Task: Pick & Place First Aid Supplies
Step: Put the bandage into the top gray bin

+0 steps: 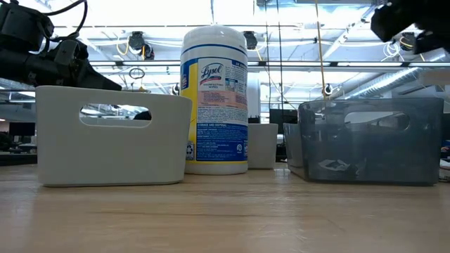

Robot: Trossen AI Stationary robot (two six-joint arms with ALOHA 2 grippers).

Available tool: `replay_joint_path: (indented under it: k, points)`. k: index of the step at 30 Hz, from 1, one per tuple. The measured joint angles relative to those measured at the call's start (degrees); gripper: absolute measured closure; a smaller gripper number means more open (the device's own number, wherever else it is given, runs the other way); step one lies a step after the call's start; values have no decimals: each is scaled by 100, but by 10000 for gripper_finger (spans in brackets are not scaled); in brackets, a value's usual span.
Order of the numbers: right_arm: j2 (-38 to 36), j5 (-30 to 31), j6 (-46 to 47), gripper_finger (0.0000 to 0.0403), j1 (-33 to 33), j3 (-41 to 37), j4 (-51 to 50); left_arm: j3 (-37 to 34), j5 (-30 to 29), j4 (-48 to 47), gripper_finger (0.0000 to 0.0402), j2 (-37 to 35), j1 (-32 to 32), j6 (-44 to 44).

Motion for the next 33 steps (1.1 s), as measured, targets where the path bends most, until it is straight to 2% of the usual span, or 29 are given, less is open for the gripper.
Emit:
replay_joint_path:
  k: [6,10,15,24,33]
  points:
    - [33,-10,-954,403,-467,24,-9,0,0,0,273,0,1,1]
    - [233,0,-1544,403,-1083,32,78,0,0,0,273,0,1,0]
    - [683,155,-2364,403,-1832,452,79,0,0,0,273,0,0,1]
    - [1868,244,-3775,403,-3031,1865,126,1,0,0,273,0,1,1]
    - [3306,278,-4839,403,-3787,4091,155,0,0,0,273,0,1,1]
